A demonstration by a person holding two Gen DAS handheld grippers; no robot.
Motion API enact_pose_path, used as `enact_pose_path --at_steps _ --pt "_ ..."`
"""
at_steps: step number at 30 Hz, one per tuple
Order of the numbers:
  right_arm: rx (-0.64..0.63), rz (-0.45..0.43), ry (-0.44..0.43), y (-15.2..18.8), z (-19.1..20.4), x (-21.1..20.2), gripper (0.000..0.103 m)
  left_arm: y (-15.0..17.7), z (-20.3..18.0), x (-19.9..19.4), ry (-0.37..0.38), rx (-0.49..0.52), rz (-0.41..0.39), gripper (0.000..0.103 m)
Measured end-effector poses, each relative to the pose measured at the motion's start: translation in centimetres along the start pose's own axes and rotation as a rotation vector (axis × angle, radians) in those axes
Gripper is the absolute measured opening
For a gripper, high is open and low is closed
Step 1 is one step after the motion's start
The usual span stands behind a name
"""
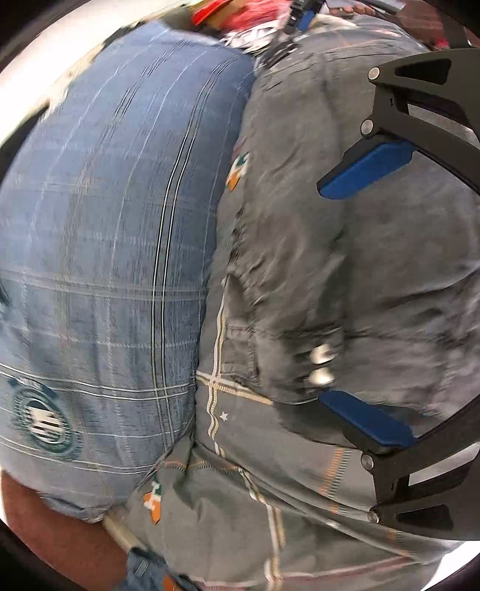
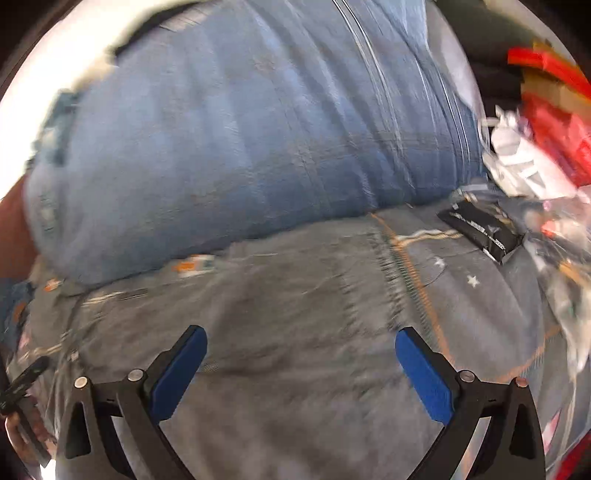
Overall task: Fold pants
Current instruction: 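Grasp the jeans' waistband with the left tool while the right tool grasps the back pocket edge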
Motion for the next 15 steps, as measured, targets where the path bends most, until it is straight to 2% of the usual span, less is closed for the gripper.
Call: enact_pose_path --at_steps 3,4,6,8,10,15 --pt "0.037 0.039 0.011 -2.2 -2.1 2.5 0.087 -3.0 1.7 3.0 0.016 -0.023 0.055 0.103" --pt "0.037 0.040 0.013 -2.6 -2.5 2.9 0.085 -3.7 2.3 3.7 0.026 -0.042 0.066 0.102" --pt "0.029 0.052 0.032 -3.5 -3.2 4.2 0.085 -5.0 3.5 5.5 0.050 -0.088 0.101 0.088" --pt "0.017 0.075 0.033 -4.0 -3.6 5.2 0.085 -5.9 4.4 7.5 0.070 -0.124 0.155 0.079" --pt "0.005 0.101 0.037 -4.2 -4.0 6.3 0.085 -6.5 5.2 9.7 0.082 -0.148 0.206 0.077" --pt "0.043 0.131 -0.012 -4.6 -5.0 8.0 0.085 -7.4 6.4 13.5 0.061 -0.189 0.271 0.075"
Point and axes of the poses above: each gripper's, at about its wrist camera, not at the fingertips, and x roughly the way its jaws point, z to its left, y to its underside, the point moved 7 cm from there along x, roughly the way its jaws point, and after that the axes turned 1 degree about -x, right-handed, at the moved point
